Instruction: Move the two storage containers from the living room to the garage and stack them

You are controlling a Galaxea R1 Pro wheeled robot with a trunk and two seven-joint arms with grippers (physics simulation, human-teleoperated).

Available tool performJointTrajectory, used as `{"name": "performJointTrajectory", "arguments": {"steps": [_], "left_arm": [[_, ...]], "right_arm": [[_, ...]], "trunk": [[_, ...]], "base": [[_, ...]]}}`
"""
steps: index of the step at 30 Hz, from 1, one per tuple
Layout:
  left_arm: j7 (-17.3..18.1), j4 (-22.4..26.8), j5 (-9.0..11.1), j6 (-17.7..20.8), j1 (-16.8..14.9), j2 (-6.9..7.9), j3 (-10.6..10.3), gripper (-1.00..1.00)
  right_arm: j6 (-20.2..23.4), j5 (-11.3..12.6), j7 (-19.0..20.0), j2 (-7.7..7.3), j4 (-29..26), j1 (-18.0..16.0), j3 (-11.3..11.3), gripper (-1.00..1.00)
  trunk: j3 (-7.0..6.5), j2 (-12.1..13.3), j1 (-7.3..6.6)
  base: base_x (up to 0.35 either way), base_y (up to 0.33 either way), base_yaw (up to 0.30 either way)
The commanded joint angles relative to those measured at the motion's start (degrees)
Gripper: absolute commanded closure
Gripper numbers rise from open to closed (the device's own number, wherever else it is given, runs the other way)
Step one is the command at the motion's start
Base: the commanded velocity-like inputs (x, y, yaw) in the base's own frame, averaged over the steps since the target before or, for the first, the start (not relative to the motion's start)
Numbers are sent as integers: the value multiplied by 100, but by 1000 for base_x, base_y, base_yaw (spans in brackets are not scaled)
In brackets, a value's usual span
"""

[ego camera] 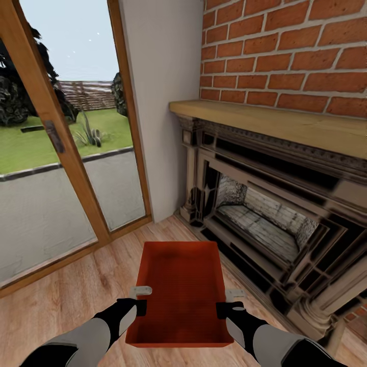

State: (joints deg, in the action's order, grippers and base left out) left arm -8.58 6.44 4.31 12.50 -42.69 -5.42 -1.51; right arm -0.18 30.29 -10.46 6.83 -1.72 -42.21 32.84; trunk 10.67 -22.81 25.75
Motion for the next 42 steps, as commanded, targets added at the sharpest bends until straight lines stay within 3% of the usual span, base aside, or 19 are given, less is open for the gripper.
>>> {"name": "performJointTrajectory", "arguments": {"steps": [1, 42], "left_arm": [[-38, 24, -18, 33, -3, -3, 28, 100], [-38, 24, -18, 33, -2, -3, 28, 100]], "right_arm": [[-9, 108, 9, 33, 14, -5, 80, 100], [-8, 100, 9, 29, 14, -6, 81, 100]], "trunk": [[2, -11, 3], [-369, -11, 3]], "base": [[0, 0, 0], [0, 0, 0]]}}
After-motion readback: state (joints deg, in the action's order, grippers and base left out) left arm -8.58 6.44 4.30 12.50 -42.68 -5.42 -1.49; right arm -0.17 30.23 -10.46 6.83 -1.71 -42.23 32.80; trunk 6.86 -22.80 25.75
